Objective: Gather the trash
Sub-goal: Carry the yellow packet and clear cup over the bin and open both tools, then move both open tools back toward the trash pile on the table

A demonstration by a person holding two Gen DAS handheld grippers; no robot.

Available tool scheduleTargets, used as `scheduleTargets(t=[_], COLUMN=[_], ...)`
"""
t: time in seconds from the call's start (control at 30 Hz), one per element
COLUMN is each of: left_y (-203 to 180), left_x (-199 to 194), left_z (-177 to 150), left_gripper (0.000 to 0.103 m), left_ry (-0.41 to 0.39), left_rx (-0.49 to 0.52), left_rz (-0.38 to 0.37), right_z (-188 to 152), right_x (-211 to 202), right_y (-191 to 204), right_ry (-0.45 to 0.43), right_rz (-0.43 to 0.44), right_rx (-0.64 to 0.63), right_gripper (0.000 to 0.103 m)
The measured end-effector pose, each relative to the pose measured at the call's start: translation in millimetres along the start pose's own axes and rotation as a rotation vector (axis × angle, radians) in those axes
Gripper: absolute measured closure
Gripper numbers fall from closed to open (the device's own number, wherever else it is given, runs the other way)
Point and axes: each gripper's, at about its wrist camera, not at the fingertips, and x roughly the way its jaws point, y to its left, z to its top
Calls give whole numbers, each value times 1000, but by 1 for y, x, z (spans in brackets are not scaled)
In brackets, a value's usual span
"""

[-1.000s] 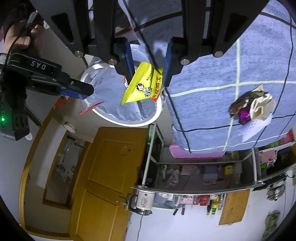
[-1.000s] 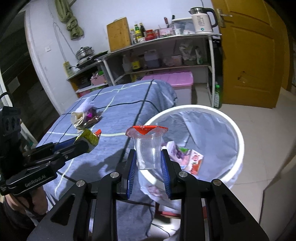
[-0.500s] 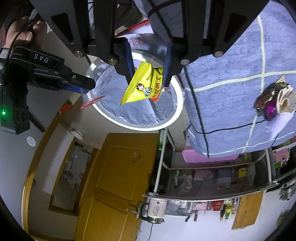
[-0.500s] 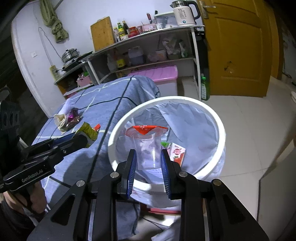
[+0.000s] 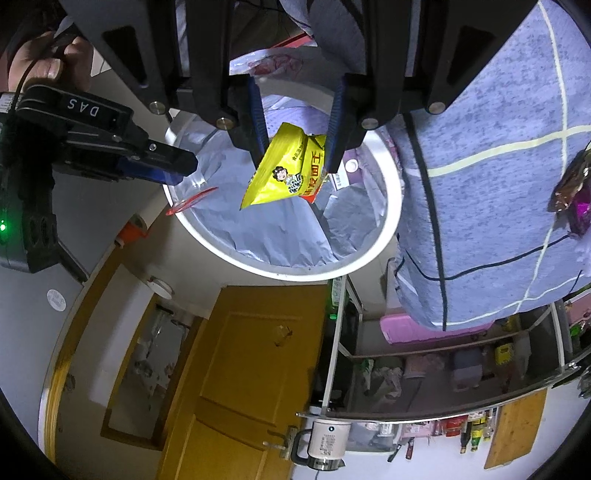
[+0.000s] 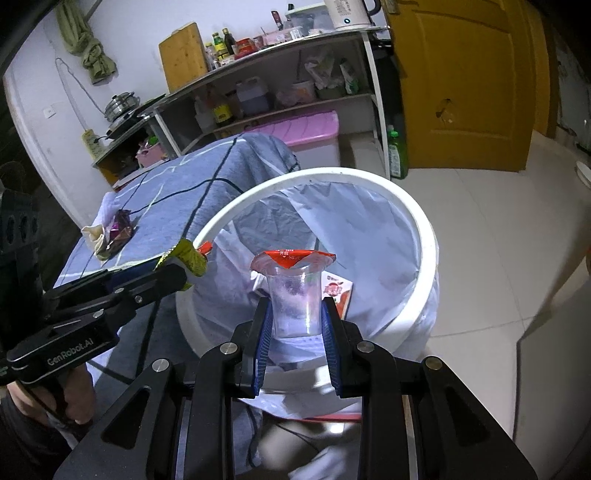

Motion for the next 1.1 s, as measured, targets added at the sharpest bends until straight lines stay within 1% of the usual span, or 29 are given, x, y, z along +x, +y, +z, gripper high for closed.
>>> scheduleTargets(t=[0.27,0.3,0.33,0.4,0.73,1.1], left_y=[0,0,1,2,8,16], left_x=[10,10,11,10,-10,-36], left_z=[5,5,5,4,3,-4], left_gripper=[70,69,64,59,59,59], left_ry=[20,22,24,22,-16,-51], left_rx=[12,12,11,4,-9,-37], left_rz=[-3,-2,-2,-3,0,29], right_z=[1,1,1,1,4,4], right_x=[6,6,7,7,-3,-21], right_y=[-5,-5,-5,-3,7,31], right_ry=[18,20,21,21,-9,-45], right_rz=[-10,-11,-11,-14,-14,8], right_rx=[8,5,3,-5,-28,-73], right_gripper=[74,74,74,74,72,67])
